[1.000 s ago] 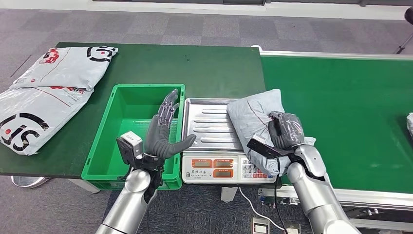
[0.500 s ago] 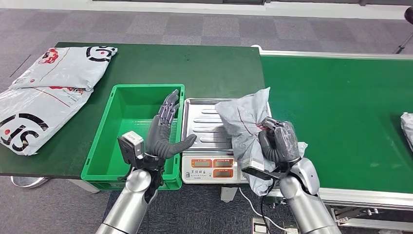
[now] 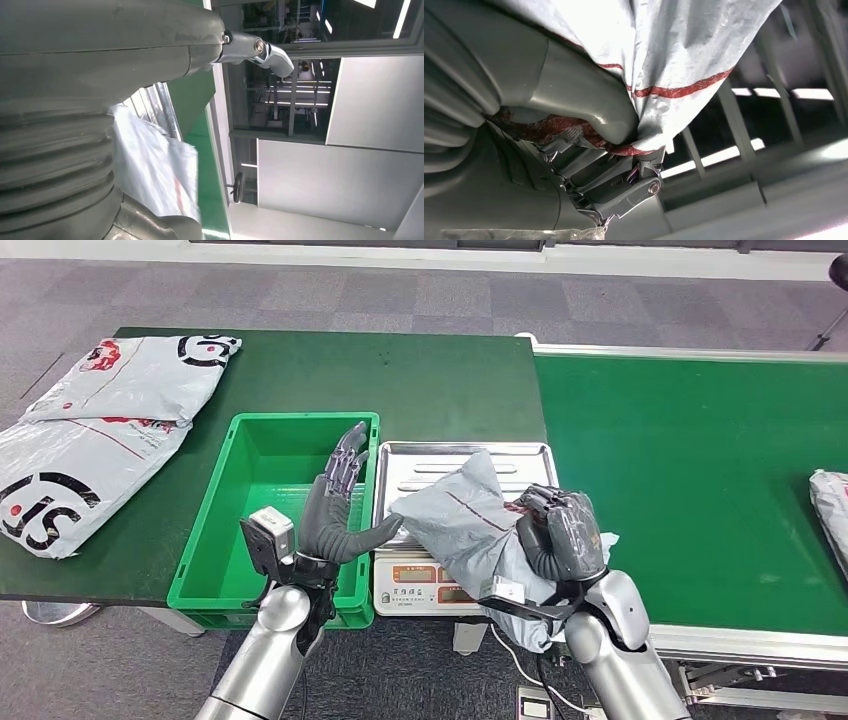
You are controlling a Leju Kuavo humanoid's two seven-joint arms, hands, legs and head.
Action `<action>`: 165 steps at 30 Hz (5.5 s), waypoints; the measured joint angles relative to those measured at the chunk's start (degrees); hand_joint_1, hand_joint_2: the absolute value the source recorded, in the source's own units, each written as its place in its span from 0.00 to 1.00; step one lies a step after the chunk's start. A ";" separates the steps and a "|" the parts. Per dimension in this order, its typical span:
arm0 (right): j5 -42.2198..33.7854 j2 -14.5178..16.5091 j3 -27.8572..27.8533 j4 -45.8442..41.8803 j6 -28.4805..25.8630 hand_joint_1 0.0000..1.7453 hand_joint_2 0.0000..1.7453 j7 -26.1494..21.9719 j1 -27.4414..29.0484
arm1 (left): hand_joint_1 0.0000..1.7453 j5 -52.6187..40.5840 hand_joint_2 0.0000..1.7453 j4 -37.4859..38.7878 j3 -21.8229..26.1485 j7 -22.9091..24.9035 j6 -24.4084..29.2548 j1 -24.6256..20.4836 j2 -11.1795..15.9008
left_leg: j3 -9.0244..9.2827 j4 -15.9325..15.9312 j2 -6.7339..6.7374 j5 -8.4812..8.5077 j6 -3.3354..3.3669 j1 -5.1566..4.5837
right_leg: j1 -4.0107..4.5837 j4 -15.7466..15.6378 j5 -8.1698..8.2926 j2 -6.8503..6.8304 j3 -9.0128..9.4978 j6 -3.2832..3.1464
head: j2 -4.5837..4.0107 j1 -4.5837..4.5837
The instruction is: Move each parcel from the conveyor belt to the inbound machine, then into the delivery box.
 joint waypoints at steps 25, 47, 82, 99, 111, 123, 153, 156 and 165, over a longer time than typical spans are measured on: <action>4.70 -0.67 1.18 9.58 2.73 1.00 1.00 14.09 -4.55 | 0.00 0.05 1.00 0.19 -0.34 0.00 0.46 -0.04 0.04 | 0.00 0.00 -0.01 0.01 0.01 0.00 | 0.00 0.00 0.00 -0.01 0.00 0.00 | 0.00 0.00; -29.21 -0.90 -1.98 5.79 12.67 0.00 1.00 -6.21 -2.44 | 0.00 0.47 1.00 0.47 -1.21 0.00 0.87 0.08 0.05 | 0.00 0.00 -0.01 0.01 0.01 0.00 | 0.00 0.00 0.00 -0.01 -0.01 0.00 | 0.00 0.00; -61.43 -0.80 -10.59 -13.07 36.03 0.00 1.00 -13.78 2.80 | 0.00 -0.07 1.00 2.36 -2.32 0.00 -0.28 -1.87 0.07 | 0.00 0.00 0.00 -0.01 0.00 0.00 | 0.00 0.00 -0.01 0.00 -0.01 0.00 | 0.00 0.00; -60.83 0.06 -8.13 -23.26 43.70 0.00 1.00 -13.78 0.99 | 0.00 -14.27 1.00 21.29 -15.09 4.70 5.08 -13.77 -5.57 | 0.03 0.02 -0.06 0.03 0.05 -0.03 | -0.03 0.00 0.04 -0.05 0.07 0.05 | 0.00 0.00; -60.23 0.19 -7.93 -25.72 44.22 0.00 1.00 -13.78 1.60 | 0.00 -10.05 1.00 30.47 -35.61 25.18 -4.13 -18.50 -6.43 | 0.04 0.01 -0.02 0.01 0.03 -0.03 | -0.03 0.00 0.02 0.00 0.04 0.04 | 0.00 0.00; -58.73 0.10 -7.94 -27.19 43.34 0.00 1.00 -13.78 4.88 | 1.00 -7.80 1.00 34.47 -44.79 31.54 -3.17 -21.22 -6.40 | 0.25 0.01 -0.01 0.00 0.04 -0.03 | -0.02 -0.02 0.01 -0.02 0.28 0.04 | 0.00 0.00; -58.62 0.08 -7.94 -28.63 43.49 0.00 1.00 -13.78 6.87 | 1.00 1.74 1.00 28.66 -30.15 0.17 23.92 -16.77 -6.10 | 0.18 0.00 -0.03 0.00 0.03 -0.03 | -0.02 -0.02 0.00 -0.03 0.24 0.03 | 0.00 0.00; -58.70 0.08 -7.94 -28.52 43.48 0.00 1.00 -13.78 6.71 | 1.00 1.55 1.00 27.50 -29.41 0.17 24.57 -16.27 -5.97 | 0.18 0.00 -0.02 0.00 0.03 -0.03 | -0.02 -0.02 0.00 -0.02 0.22 0.03 | 0.00 0.00; -59.81 -0.20 -7.94 -27.49 43.41 0.00 1.00 -13.78 5.83 | 1.00 -7.20 1.00 4.52 -13.42 0.15 37.83 -11.22 0.21 | 0.13 -0.01 0.00 0.01 0.02 0.01 | 0.01 -0.01 -0.02 0.01 0.13 0.00 | 0.00 0.00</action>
